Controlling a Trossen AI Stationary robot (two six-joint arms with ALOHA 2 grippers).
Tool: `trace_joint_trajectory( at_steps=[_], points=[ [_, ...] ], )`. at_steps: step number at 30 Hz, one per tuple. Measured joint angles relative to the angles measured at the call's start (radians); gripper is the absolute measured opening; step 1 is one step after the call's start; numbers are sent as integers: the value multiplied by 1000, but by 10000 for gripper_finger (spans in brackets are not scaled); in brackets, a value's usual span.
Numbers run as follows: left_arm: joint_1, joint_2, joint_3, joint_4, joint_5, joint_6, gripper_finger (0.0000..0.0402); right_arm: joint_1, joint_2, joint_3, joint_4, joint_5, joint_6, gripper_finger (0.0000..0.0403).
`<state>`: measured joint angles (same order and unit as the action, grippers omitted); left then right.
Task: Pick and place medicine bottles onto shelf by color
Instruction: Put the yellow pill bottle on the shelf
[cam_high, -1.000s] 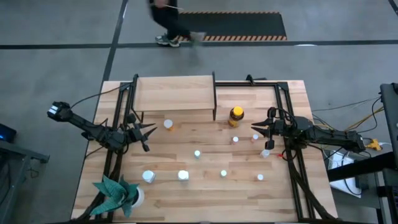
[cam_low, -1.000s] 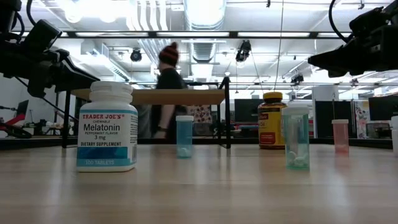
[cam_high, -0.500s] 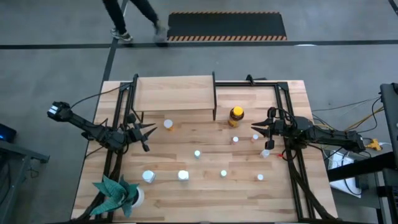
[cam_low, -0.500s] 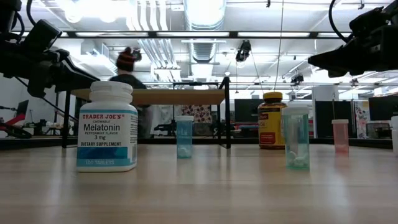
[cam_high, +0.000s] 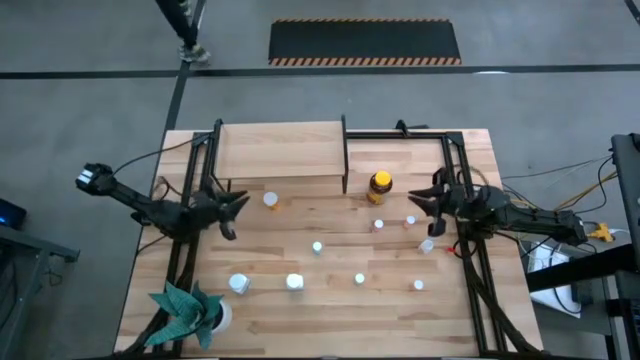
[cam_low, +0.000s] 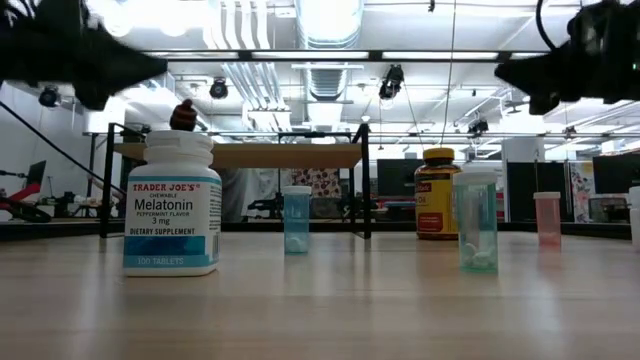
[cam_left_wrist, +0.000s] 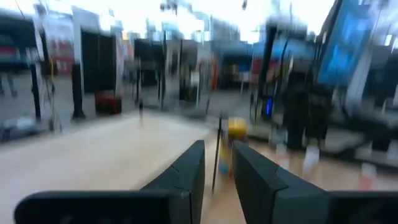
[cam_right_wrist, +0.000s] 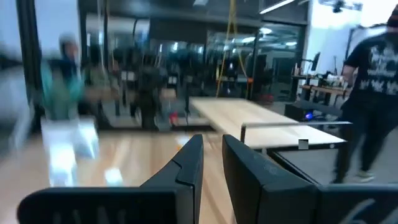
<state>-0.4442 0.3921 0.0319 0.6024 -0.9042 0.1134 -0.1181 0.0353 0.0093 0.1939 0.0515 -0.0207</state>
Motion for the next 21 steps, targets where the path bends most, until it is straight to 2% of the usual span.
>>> trace_joint_trajectory(
  at_steps=[5,12,16,21],
  points=[
    [0,2,0,270,36,227,63,0,0,0,127,38,115,52],
    [1,0,0,504,40,242,63,0,0,0,152,37,115,52],
    [2,0,0,553,40,340,63,0,0,0,153,38,115,52],
    [6,-5,4,645,37,405,63,0,0,0,174,113,131,52]
  ],
)
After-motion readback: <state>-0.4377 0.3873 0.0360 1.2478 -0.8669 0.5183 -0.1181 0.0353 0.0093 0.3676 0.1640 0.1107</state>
